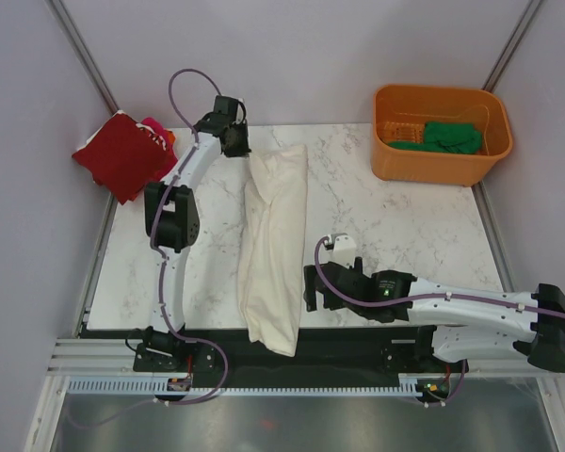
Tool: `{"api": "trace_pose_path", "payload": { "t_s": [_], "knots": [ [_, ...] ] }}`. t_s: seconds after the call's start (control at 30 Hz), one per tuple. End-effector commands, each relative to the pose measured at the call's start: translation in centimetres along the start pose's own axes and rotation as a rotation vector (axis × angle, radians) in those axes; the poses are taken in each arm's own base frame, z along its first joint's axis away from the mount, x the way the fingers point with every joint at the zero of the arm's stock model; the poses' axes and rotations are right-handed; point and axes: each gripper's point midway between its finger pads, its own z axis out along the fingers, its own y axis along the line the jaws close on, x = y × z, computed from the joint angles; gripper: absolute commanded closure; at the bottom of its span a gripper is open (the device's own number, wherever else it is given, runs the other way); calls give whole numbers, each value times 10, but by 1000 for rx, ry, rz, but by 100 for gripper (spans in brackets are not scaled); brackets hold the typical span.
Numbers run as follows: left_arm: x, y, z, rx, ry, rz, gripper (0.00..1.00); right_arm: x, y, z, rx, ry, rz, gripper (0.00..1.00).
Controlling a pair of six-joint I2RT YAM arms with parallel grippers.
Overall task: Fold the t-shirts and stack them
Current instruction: Fold the tshirt
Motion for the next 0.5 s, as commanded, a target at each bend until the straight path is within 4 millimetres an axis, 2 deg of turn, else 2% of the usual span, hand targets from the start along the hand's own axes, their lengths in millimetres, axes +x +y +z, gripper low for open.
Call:
{"api": "trace_pose_path", "payload": {
  "t_s": [0.0,0.1,0.13,0.17,0.2,0.23,0.27,0.3,0.43,0.47],
  "knots": [
    [-46,-45,-45,34,-154,210,98,-5,-7,-3,18,-31,-5,2],
    [-41,-79,-45,39,-172,350,97,-3,-9,-2,24,-29,-7,2],
    [-39,-95,-42,50,-180,389,93,-3,-9,-2,24,-27,-8,2],
    [-38,-98,-40,40,-183,421,89,-3,-10,-2,27,-28,-6,2],
    [-36,-103,-38,43,-185,435,78,-1,-11,-1,29,-25,-8,2],
    [-32,-107,-30,31,-180,442,30,-1,-11,-2,27,-22,-8,2],
    [-30,-105,-26,17,-172,441,14,0,-11,-2,25,-20,-9,2],
    [-30,-104,-24,4,-172,436,3,0,-11,-3,26,-20,-8,2],
    [-27,-87,-32,-68,-157,371,0,2,-14,-3,28,-16,-10,2],
    [-38,-86,-50,-82,-188,355,0,2,-14,-2,27,-15,-11,2]
  ]
}}
